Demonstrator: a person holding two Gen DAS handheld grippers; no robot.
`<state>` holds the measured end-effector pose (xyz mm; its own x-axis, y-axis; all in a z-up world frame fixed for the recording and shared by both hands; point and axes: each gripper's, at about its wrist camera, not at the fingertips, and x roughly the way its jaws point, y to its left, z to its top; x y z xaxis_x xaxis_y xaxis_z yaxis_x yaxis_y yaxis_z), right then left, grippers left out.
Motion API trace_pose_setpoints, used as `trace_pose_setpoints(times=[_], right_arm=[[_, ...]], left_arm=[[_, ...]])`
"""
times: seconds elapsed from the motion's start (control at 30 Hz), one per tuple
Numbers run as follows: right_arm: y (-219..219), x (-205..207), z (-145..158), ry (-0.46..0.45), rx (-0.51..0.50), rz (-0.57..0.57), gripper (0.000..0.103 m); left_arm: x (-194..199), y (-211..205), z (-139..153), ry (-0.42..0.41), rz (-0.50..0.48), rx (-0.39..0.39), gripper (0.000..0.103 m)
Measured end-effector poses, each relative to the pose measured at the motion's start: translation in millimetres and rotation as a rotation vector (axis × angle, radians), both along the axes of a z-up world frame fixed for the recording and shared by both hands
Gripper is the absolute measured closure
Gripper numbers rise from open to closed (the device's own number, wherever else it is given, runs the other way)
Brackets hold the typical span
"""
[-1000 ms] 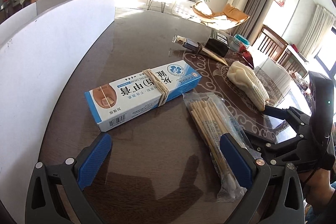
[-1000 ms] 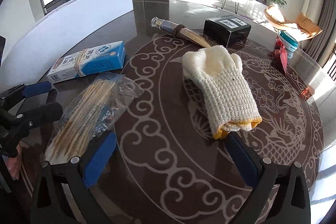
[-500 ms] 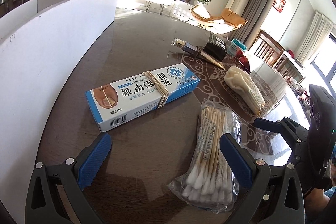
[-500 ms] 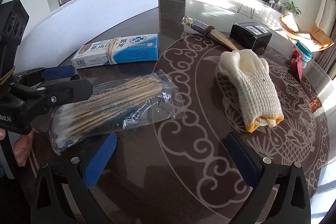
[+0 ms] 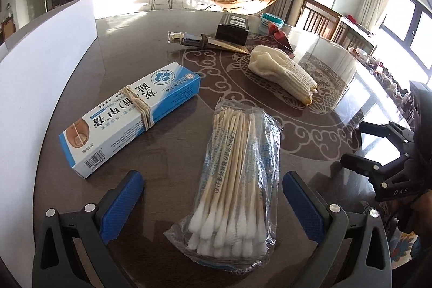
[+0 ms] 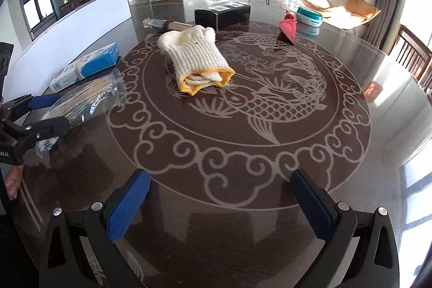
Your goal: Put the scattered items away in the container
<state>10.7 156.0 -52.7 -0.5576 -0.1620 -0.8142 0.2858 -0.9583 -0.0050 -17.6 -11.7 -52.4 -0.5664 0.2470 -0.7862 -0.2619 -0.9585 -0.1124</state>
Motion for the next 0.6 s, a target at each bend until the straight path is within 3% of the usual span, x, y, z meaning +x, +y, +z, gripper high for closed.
trace_pose_setpoints(times=[0.1, 0.6], right_arm=[[1.1, 0.1, 0.7, 0.002, 0.006, 0.0, 0.0], [1.1, -0.3, 0.6, 0.002, 0.006, -0.001, 0.0]], left_arm=[[-0.1, 17.2, -4.5, -0.002, -0.002, -0.124, 0.0], [-4.6, 20.7, -5.2, -0.002, -0.001, -0.123, 0.0]])
